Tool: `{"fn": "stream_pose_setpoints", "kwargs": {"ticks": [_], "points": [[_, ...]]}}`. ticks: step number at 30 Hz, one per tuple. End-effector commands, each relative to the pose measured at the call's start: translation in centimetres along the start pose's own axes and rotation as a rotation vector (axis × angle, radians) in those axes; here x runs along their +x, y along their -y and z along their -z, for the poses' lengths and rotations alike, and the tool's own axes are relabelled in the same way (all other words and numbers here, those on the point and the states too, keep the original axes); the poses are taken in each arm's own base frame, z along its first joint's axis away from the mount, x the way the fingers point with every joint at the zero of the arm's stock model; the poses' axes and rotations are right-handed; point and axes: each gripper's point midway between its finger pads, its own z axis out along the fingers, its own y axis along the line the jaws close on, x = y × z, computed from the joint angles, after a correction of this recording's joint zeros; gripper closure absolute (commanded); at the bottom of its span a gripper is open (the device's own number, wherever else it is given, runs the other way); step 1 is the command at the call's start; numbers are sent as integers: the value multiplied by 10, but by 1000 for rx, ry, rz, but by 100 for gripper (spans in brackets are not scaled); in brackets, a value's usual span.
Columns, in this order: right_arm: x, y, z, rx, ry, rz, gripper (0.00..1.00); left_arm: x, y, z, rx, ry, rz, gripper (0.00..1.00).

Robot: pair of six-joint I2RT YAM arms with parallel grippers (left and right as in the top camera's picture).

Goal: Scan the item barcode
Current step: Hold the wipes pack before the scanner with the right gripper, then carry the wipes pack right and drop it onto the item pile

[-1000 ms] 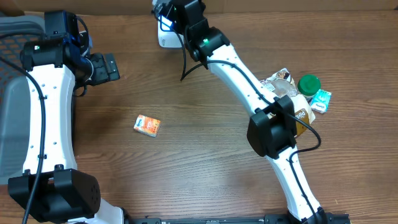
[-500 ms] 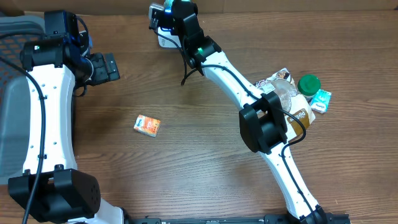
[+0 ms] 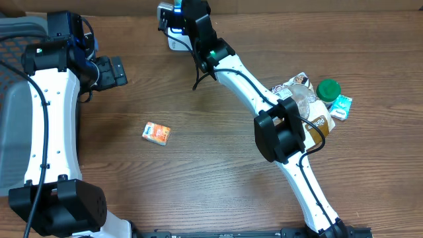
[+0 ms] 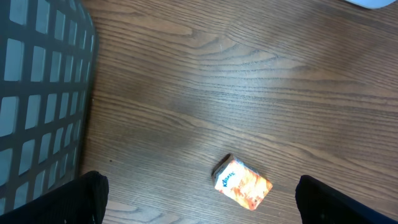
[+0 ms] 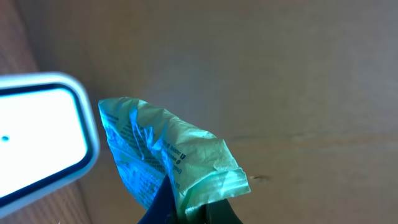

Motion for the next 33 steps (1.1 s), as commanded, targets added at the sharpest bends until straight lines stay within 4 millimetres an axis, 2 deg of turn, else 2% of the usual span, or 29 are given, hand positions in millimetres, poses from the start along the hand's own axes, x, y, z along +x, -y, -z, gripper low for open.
{"fn": "stream_pose_setpoints", "kwargs": {"ticks": [1,5,8,12,15,20,22,25,27,33], "points": [[-17,34,11,59,42,-153,96,-2,-1,0,-9,4,1,0],[-19,76,29,100,38,-374,96,-2,-1,0,-9,4,1,1],[-13,103,51,86,-6,-595,96,-2,-1,0,-9,4,1,0],[-1,116,88,-17,-107,-862,96,-2,-1,0,-9,4,1,0],[17,116,125,-90,-245,-1156,96,-2,-1,0,-9,4,1,0],[56,92,191,-241,-557,-1497,96,-2,0,0,-9,4,1,0],[73,80,209,-287,-677,-1569,96,-2,-1,0,-9,4,1,1],[114,59,233,-273,-915,-1662,96,-2,-1,0,-9,4,1,1],[142,45,242,-239,-1047,-1686,96,-2,-1,0,-9,4,1,1],[205,13,252,-199,-1265,-1660,96,-2,-1,0,-9,4,1,0]]}}
